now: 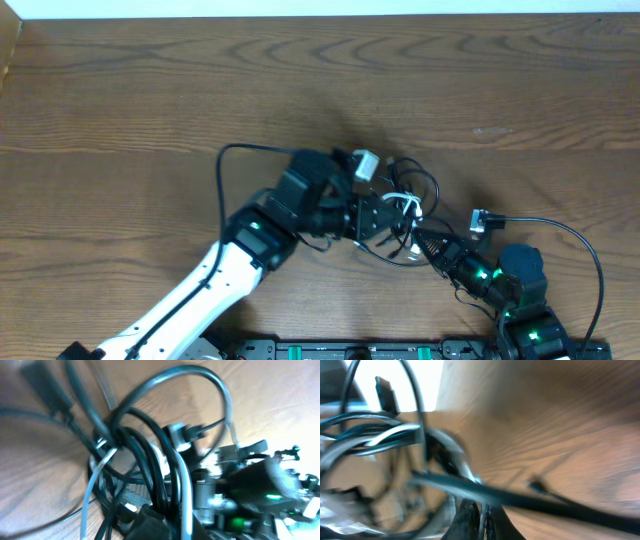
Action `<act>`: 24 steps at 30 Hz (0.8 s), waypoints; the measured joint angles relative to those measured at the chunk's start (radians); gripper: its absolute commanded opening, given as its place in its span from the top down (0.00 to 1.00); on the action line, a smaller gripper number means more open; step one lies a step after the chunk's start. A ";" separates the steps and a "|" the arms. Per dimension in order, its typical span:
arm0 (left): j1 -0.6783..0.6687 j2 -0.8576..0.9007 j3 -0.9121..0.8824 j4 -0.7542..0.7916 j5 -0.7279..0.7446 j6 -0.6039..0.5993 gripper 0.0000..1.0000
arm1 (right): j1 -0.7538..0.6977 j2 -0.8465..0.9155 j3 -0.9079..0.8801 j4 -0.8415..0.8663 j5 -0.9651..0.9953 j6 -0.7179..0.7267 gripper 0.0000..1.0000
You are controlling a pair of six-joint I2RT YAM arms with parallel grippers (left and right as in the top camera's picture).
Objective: Untangle cables
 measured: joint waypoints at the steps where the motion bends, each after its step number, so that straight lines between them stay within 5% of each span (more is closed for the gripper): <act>1: 0.030 -0.016 0.001 0.013 0.028 0.000 0.92 | -0.001 0.005 -0.013 -0.019 0.034 -0.016 0.96; 8: 0.193 -0.126 0.014 0.034 0.145 0.000 0.92 | -0.002 0.023 -0.041 -0.040 0.146 -0.105 0.88; 17: 0.275 -0.120 0.014 0.014 0.168 0.000 0.92 | -0.002 0.023 -0.042 -0.040 0.194 -0.147 0.41; 24: 0.275 -0.085 0.014 -0.043 0.168 0.024 0.92 | -0.002 0.023 -0.042 -0.040 0.211 -0.149 0.23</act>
